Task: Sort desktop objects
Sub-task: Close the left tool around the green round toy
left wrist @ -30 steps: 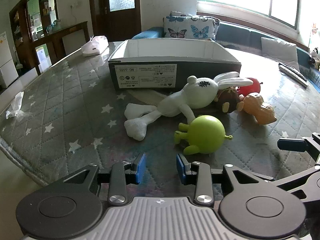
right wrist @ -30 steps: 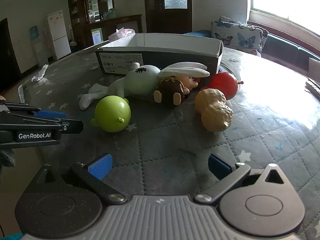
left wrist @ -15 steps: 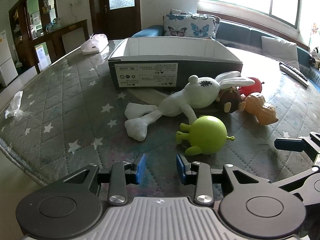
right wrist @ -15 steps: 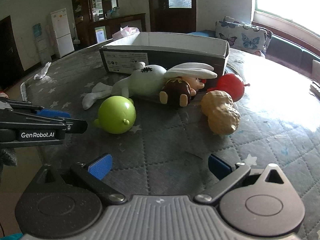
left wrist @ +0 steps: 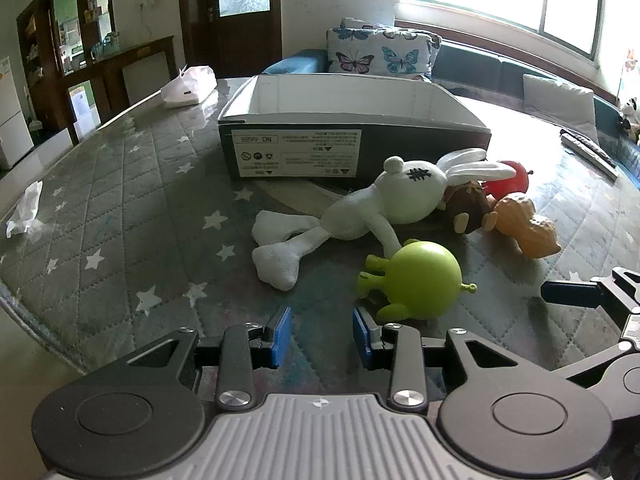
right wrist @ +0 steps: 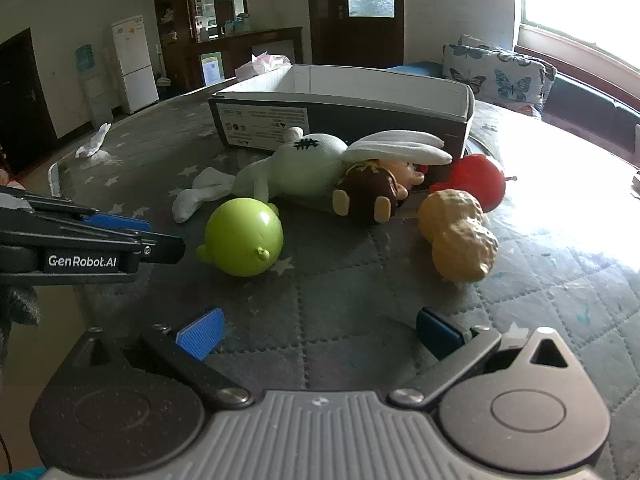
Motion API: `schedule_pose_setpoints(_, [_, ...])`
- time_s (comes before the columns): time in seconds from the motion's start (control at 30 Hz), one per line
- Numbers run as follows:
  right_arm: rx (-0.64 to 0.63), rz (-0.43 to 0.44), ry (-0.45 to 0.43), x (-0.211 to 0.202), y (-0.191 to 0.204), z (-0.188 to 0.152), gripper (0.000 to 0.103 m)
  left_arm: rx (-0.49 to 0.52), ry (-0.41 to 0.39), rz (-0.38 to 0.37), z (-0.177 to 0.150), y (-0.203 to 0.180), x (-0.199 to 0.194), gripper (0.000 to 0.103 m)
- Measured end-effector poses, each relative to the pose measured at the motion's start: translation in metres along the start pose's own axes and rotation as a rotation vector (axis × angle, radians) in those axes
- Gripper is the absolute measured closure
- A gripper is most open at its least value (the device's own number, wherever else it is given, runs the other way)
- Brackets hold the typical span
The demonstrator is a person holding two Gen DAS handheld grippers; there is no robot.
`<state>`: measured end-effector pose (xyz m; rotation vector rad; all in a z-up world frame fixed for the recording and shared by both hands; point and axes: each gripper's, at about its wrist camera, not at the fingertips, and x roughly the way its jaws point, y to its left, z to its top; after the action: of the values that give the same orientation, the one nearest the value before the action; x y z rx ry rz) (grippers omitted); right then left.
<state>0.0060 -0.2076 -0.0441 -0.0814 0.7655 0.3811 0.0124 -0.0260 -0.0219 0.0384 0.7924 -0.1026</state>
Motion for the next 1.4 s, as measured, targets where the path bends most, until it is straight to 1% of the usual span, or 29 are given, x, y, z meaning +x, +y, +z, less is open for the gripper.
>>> schedule_pose_setpoints(0.23, [-0.019, 0.021, -0.009, 0.003, 0.003, 0.005, 0.001, -0.020, -0.008, -0.040, 0.009, 0.008, -0.001, 0.066])
schedule_pose_setpoints(0.37, [-0.032, 0.041, -0.017, 0.006, 0.006, 0.011, 0.005, -0.018, -0.021, -0.069, 0.016, 0.008, -0.006, 0.066])
schedule_pose_setpoints(0.43, [-0.040, 0.054, -0.020, 0.008, 0.007, 0.014, 0.006, -0.012, -0.029, -0.096, 0.019, 0.007, -0.009, 0.066])
schedule_pose_setpoints(0.53, [-0.055, 0.080, -0.023, 0.010, 0.011, 0.017, 0.011, -0.003, -0.034, -0.138, 0.023, 0.004, -0.013, 0.066])
schedule_pose_setpoints(0.67, [-0.057, 0.116, -0.030, 0.012, 0.015, 0.022, 0.022, 0.026, -0.035, -0.195, 0.029, -0.003, -0.016, 0.066])
schedule_pose_setpoints(0.73, [-0.057, 0.131, -0.035, 0.013, 0.015, 0.024, 0.022, 0.054, -0.035, -0.222, 0.032, -0.008, -0.016, 0.066])
schedule_pose_setpoints(0.8, [-0.059, 0.143, -0.039, 0.014, 0.015, 0.027, 0.024, 0.072, -0.021, -0.255, 0.034, -0.012, -0.013, 0.066])
schedule_pose_setpoints(0.93, [-0.059, 0.172, -0.035, 0.018, 0.016, 0.031, 0.034, 0.068, 0.031, -0.308, 0.037, -0.014, -0.004, 0.066])
schedule_pose_setpoints(1.0, [-0.062, 0.182, -0.032, 0.019, 0.016, 0.031, 0.038, 0.062, 0.050, -0.312, 0.038, -0.015, 0.001, 0.066])
schedule_pose_setpoints(1.1, [-0.059, 0.200, -0.031, 0.022, 0.015, 0.033, 0.041, 0.053, 0.074, -0.307, 0.038, -0.014, 0.007, 0.065])
schedule_pose_setpoints(1.17, [-0.056, 0.212, -0.030, 0.023, 0.015, 0.034, 0.045, 0.043, 0.085, -0.316, 0.039, -0.012, 0.009, 0.065])
schedule_pose_setpoints(1.23, [-0.056, 0.220, -0.029, 0.024, 0.014, 0.036, 0.046, 0.031, 0.093, -0.325, 0.041, -0.009, 0.010, 0.064])
schedule_pose_setpoints(1.4, [-0.053, 0.225, -0.029, 0.026, 0.013, 0.038, 0.047, 0.035, 0.106, -0.330, 0.044, -0.008, 0.013, 0.063])
